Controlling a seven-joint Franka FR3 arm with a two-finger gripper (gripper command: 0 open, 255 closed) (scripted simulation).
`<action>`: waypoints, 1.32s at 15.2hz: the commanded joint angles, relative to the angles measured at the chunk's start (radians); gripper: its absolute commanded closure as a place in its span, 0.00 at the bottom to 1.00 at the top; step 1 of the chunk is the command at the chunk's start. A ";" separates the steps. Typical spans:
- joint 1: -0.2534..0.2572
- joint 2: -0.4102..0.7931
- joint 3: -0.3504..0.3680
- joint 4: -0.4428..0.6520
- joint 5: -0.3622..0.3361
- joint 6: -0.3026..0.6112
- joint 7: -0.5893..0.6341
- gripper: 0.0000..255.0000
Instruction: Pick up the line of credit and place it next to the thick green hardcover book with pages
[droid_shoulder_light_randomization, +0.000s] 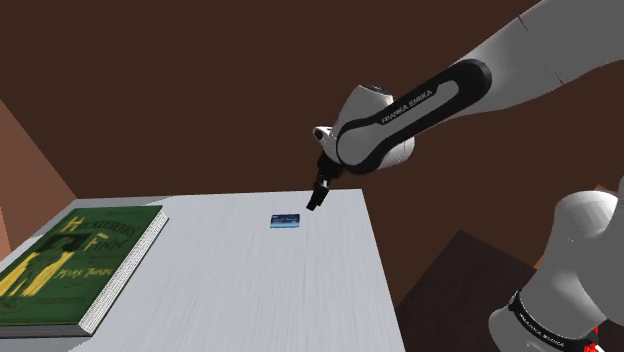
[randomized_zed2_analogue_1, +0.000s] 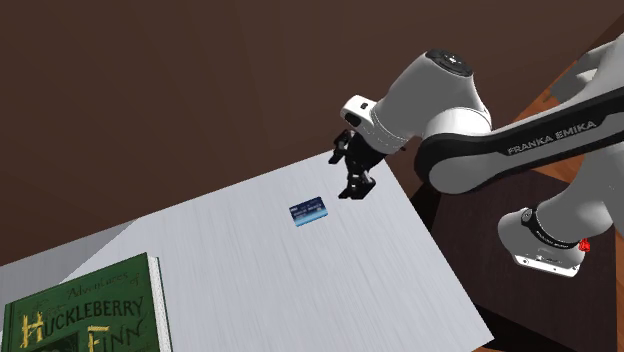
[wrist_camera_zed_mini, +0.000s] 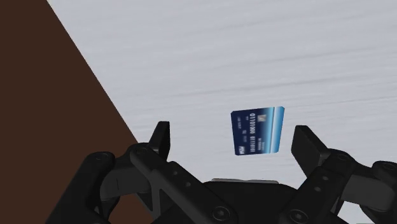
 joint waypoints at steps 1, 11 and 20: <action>0.031 0.055 0.005 0.042 0.107 0.036 -0.116 0.00; 0.047 0.256 0.093 0.210 0.424 0.114 -0.455 0.00; 0.044 0.310 0.109 0.244 0.458 0.136 -0.484 0.00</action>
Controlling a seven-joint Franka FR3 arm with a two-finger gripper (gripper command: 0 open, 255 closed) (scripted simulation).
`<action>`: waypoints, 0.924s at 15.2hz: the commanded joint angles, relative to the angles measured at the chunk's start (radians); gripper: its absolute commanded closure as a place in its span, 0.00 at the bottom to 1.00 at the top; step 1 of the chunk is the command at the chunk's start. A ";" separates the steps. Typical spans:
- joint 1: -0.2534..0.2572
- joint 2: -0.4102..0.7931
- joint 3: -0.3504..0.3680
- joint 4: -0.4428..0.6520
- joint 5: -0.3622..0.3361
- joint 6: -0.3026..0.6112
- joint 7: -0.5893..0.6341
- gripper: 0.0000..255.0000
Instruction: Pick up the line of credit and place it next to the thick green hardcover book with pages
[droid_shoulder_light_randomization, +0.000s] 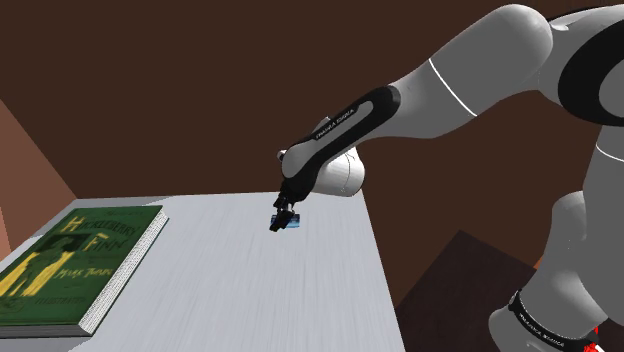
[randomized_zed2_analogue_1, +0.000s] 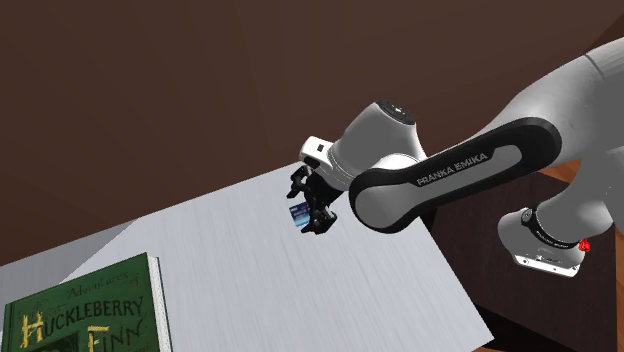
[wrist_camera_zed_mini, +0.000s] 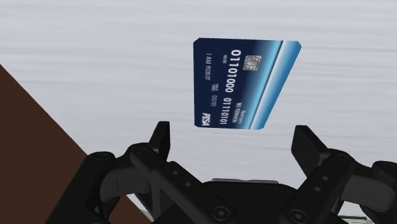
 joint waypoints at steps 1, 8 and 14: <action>0.000 0.000 0.000 0.000 0.000 0.000 0.000 0.00; 0.000 0.000 0.000 0.000 0.000 0.000 0.000 1.00; 0.009 -0.020 -0.014 -0.002 -0.035 -0.016 0.036 1.00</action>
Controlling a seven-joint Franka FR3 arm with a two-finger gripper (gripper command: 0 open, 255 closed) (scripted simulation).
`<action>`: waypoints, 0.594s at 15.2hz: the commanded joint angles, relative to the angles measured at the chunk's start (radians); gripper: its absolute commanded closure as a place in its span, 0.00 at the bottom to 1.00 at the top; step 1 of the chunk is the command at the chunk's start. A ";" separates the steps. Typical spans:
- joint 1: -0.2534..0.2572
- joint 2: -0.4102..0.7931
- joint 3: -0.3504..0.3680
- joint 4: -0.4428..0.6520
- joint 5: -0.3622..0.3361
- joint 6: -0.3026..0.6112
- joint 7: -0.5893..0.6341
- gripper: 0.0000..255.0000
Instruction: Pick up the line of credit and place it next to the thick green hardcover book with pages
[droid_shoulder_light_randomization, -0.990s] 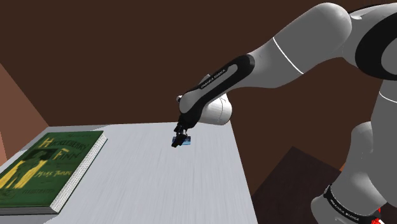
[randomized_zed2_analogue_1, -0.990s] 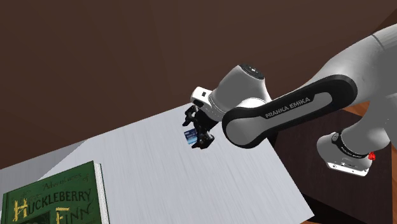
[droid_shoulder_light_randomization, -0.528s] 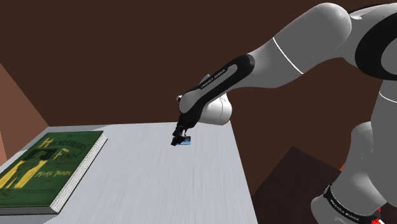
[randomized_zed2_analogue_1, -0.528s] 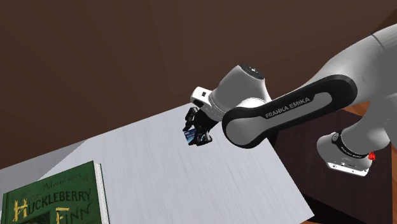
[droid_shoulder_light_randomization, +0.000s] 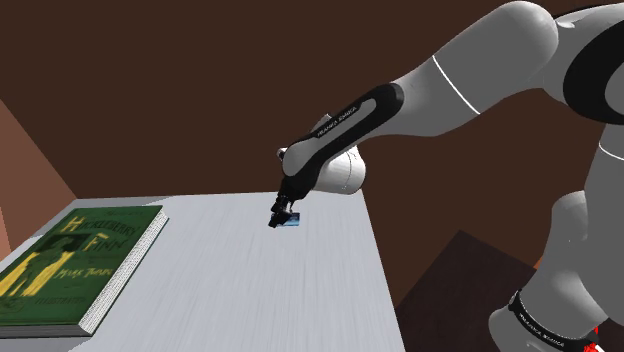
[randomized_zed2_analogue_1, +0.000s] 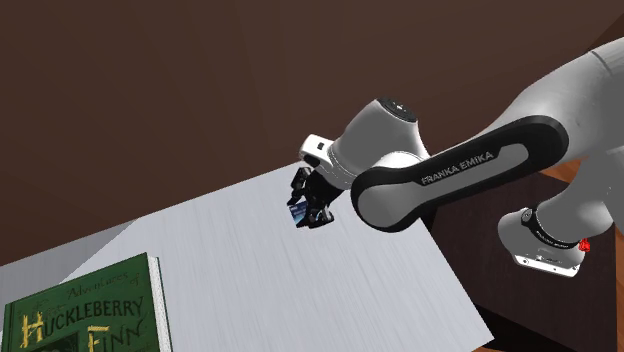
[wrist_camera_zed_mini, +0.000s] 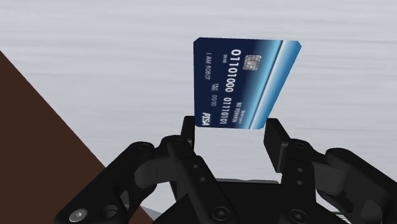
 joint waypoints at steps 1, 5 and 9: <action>0.007 -0.017 -0.012 0.000 -0.031 -0.015 0.031 1.00; 0.022 -0.055 -0.036 0.000 -0.099 -0.049 0.098 1.00; 0.031 -0.091 -0.055 0.005 -0.162 -0.085 0.159 1.00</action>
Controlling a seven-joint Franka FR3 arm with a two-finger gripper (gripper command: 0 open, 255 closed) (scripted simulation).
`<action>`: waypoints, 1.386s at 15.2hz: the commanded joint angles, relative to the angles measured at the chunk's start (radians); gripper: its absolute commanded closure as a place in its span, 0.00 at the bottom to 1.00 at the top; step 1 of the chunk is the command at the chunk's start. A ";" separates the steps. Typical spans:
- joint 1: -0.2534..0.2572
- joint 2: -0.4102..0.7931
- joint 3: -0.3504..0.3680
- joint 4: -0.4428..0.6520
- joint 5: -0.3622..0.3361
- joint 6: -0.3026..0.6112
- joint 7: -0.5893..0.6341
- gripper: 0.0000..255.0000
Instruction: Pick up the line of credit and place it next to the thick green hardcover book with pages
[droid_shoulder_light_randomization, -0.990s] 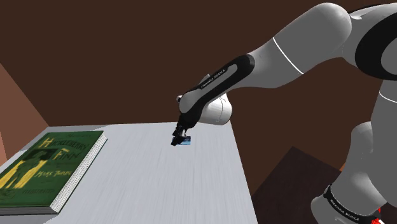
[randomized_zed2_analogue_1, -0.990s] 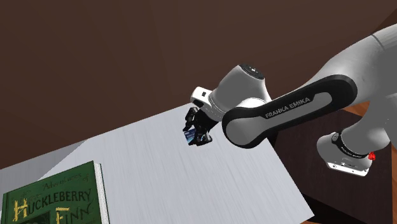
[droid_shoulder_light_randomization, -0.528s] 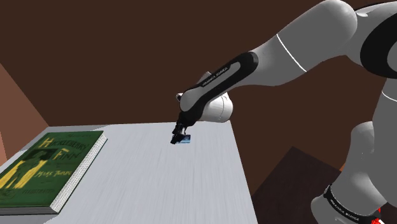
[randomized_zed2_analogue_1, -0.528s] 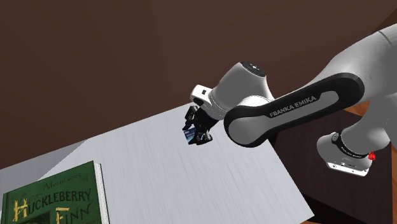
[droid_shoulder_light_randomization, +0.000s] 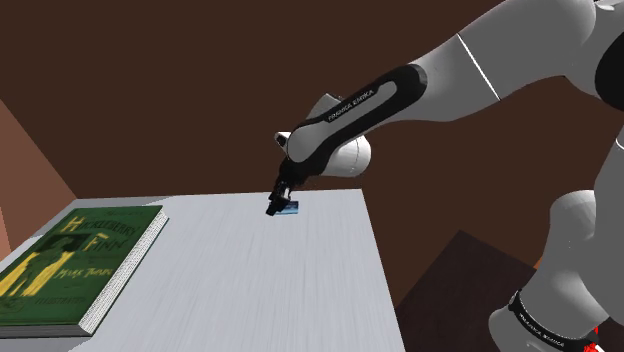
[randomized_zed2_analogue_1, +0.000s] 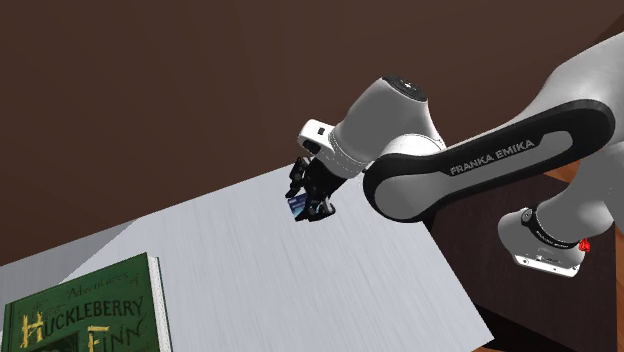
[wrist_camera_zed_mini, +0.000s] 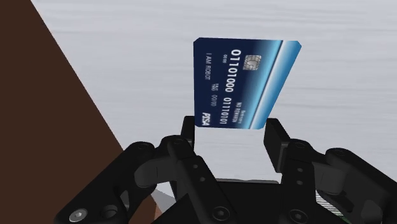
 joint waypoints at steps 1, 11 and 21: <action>0.006 -0.019 -0.009 0.003 -0.035 -0.019 0.035 1.00; 0.012 -0.095 -0.035 0.039 -0.165 -0.119 0.162 1.00; 0.115 0.040 0.005 0.215 -0.325 -0.105 0.435 1.00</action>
